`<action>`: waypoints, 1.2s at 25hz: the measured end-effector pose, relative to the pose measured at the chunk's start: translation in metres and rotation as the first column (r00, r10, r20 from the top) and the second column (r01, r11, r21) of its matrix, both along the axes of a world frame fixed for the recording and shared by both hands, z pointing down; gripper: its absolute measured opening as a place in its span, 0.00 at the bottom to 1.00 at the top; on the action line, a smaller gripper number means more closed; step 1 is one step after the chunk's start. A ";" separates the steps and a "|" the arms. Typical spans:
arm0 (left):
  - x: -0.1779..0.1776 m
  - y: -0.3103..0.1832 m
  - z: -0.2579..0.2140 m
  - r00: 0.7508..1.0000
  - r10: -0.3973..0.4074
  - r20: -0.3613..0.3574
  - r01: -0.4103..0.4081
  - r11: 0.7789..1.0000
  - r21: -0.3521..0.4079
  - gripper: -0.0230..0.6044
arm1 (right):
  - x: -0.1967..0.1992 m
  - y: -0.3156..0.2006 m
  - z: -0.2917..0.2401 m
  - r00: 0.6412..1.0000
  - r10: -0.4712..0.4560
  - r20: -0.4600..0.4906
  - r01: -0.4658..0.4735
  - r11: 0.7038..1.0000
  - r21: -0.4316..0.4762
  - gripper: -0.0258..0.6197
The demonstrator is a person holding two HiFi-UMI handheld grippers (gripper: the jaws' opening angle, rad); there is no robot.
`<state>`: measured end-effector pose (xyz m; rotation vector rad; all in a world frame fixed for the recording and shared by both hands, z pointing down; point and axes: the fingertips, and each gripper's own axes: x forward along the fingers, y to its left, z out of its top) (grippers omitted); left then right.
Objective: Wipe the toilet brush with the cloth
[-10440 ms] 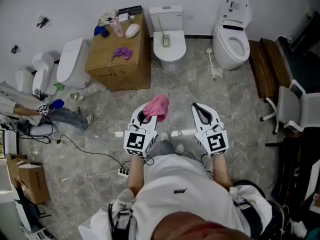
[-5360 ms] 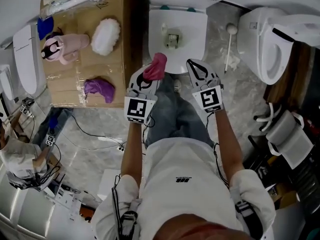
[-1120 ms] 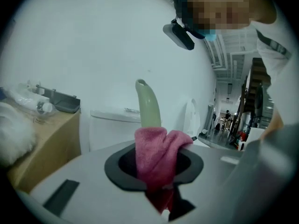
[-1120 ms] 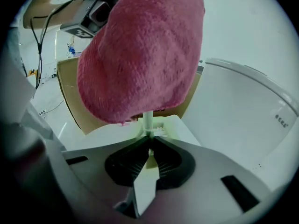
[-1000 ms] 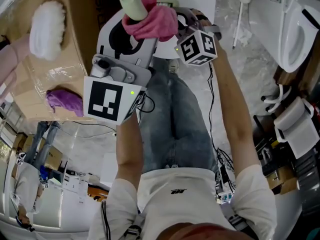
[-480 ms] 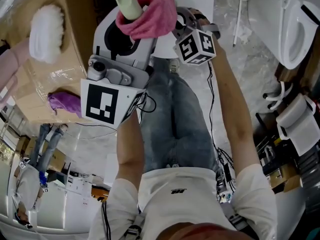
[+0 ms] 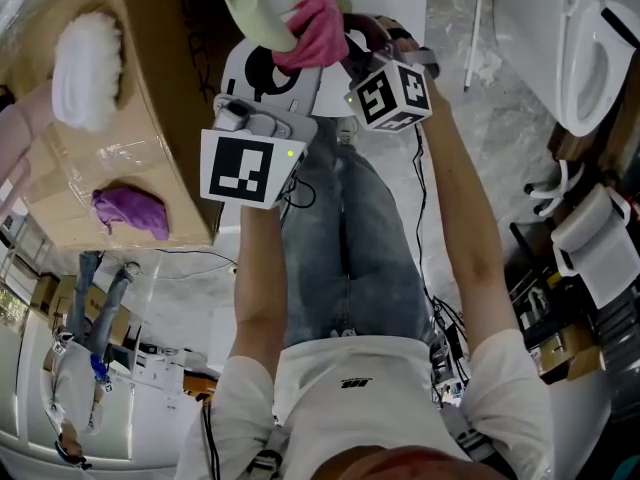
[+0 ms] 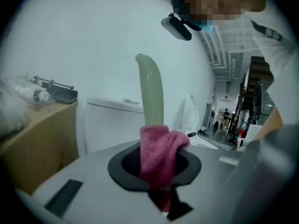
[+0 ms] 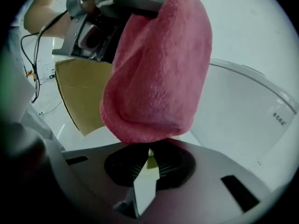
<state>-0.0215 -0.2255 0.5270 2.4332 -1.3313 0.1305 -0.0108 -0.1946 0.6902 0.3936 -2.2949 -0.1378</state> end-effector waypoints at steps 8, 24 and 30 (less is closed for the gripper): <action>0.010 0.003 0.053 0.999 0.024 0.044 -0.021 0.998 -0.053 0.14 | 0.001 0.000 0.000 1.000 0.004 0.011 -0.004 1.000 0.003 0.09; 0.018 0.001 0.107 0.993 0.050 0.106 -0.036 0.991 -0.132 0.14 | 0.001 0.000 0.000 1.000 0.003 0.011 -0.003 1.000 -0.001 0.09; 0.011 0.002 0.078 0.995 0.026 0.092 -0.015 0.994 -0.111 0.14 | 0.000 0.001 0.000 1.000 0.005 0.010 -0.005 1.000 -0.004 0.09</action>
